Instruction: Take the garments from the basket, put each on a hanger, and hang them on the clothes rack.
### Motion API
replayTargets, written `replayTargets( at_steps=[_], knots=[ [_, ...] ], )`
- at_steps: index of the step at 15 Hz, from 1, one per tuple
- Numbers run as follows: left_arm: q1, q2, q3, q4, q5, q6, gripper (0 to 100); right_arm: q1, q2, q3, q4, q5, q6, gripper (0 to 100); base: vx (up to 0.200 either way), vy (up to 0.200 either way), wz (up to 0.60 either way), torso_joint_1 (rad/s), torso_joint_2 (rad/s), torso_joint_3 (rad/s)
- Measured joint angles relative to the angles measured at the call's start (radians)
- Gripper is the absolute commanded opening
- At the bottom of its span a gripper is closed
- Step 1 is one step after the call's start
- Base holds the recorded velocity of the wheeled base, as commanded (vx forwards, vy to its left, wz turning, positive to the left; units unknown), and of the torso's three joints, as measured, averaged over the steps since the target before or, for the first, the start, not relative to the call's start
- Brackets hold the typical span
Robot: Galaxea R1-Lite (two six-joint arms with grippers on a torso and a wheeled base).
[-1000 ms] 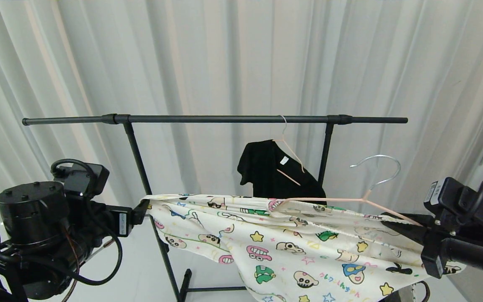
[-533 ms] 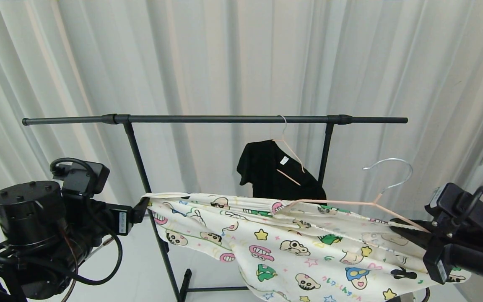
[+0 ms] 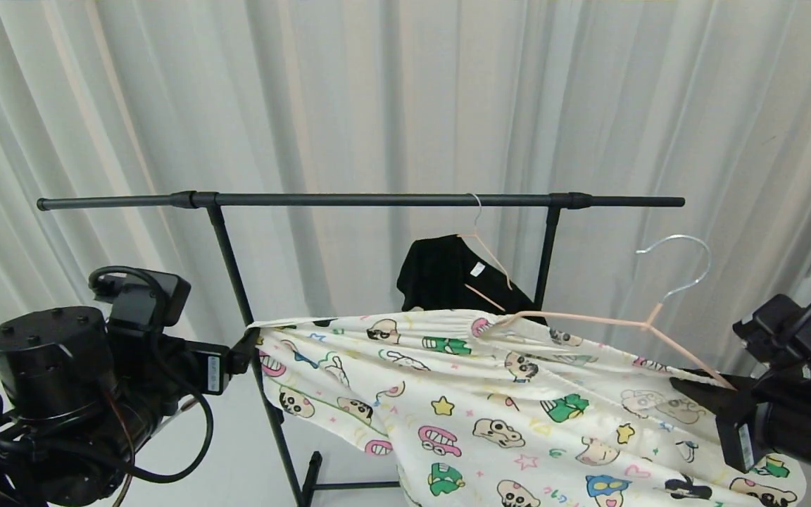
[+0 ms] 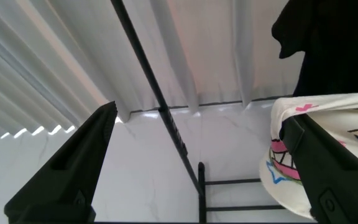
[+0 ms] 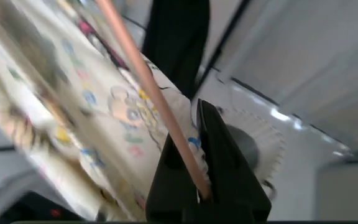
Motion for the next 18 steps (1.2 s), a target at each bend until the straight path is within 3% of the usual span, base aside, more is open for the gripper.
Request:
replayTargets(
  at_steps=[2,5,11,18],
  knots=[
    [-0.094,0.004,0.0,-0.006,0.001,-0.016,100,0.067,-0.008,-0.045,0.002,0.005,0.046,0,0.0,0.0,0.0,0.0,0.0,0.0],
    [-0.199,0.034,0.0,-0.008,-0.001,-0.02,100,0.117,-0.005,-0.093,0.005,0.007,0.053,0,0.0,0.0,0.0,0.0,0.0,0.0],
    [-0.223,0.066,0.012,-0.01,-0.002,0.037,100,0.124,0.001,-0.148,0.005,0.008,0.055,0,-0.033,0.0,0.0,0.0,0.0,0.0],
    [-0.226,0.073,0.013,-0.038,-0.03,0.034,100,0.126,0.002,-0.16,0.018,0.01,0.051,0,0.0,0.0,0.0,0.0,0.0,0.0]
  ],
)
